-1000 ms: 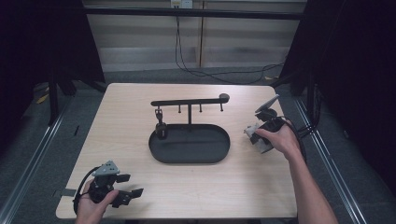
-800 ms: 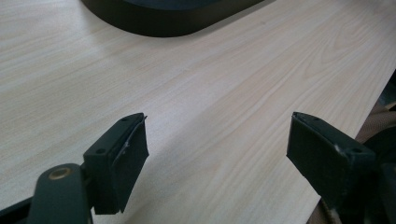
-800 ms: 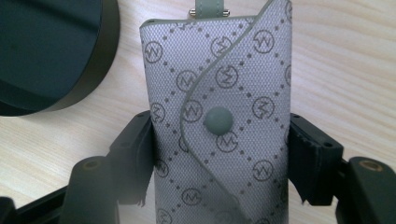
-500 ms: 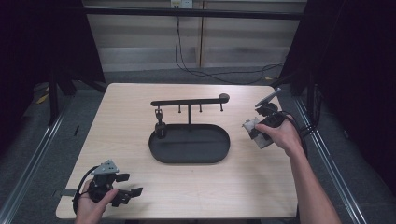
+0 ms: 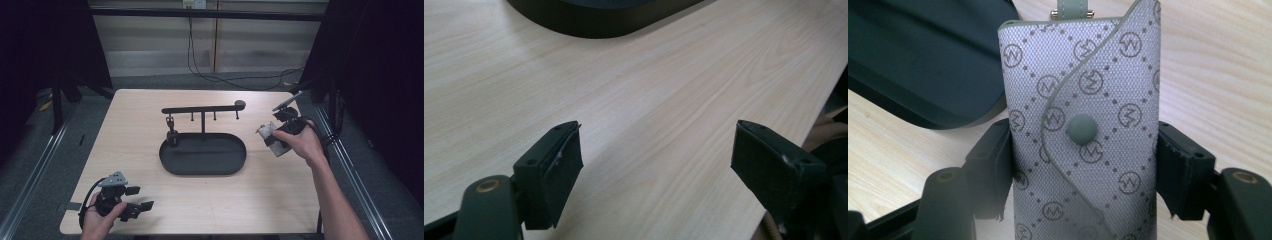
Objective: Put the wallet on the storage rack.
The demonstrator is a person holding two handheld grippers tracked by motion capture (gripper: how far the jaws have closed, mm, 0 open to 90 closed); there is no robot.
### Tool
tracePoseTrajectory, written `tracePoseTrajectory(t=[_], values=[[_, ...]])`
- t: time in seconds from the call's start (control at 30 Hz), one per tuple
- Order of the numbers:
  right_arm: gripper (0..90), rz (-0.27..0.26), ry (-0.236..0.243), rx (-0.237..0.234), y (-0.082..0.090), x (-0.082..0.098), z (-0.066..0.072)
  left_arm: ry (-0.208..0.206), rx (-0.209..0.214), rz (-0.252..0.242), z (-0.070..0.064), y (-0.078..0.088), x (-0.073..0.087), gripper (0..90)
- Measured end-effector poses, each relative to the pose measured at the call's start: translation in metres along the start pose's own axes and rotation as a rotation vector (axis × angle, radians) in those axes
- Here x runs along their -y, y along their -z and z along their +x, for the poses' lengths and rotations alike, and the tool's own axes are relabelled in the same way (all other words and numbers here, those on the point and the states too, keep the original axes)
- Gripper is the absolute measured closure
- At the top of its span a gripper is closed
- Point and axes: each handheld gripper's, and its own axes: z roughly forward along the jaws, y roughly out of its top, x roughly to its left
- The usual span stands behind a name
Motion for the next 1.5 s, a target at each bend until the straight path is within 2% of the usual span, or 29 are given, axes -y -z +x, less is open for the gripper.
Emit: tracePoseTrajectory(t=[0.1, 0.2, 0.4, 0.53, 0.73, 1.0, 1.4, 1.5], values=[[32.9, -0.011, 0.012, -0.003, 0.001, -0.001, 0.004, 0.004, -0.008, -0.017, 0.0, 0.001, -0.001, 20.2], [32.9, -0.027, 0.031, -0.008, 0.001, -0.002, 0.01, 0.004, -0.018, -0.006, 0.001, 0.0, 0.0, 20.2], [32.9, -0.058, 0.054, -0.032, 0.002, -0.005, 0.019, 0.007, -0.01, 0.001, 0.001, -0.001, 0.0, 20.2], [32.9, -0.056, 0.074, -0.037, 0.002, -0.008, 0.028, 0.004, -0.013, -0.002, 0.0, 0.0, 0.0, 20.2], [32.9, -0.053, 0.084, -0.079, 0.001, -0.015, 0.041, 0.001, -0.013, -0.004, 0.0, 0.0, 0.0, 20.2], [32.9, -0.045, 0.108, -0.126, -0.012, -0.026, 0.059, 0.004, -0.013, -0.002, 0.0, 0.0, 0.0, 20.2], [33.0, -0.045, 0.084, -0.189, -0.042, -0.029, 0.077, 0.004, -0.006, 0.001, 0.0, 0.001, 0.0, 20.2], [32.9, -0.051, 0.08, -0.198, -0.046, -0.029, 0.08, 0.001, -0.022, -0.007, 0.0, 0.002, 0.0, 20.2]])
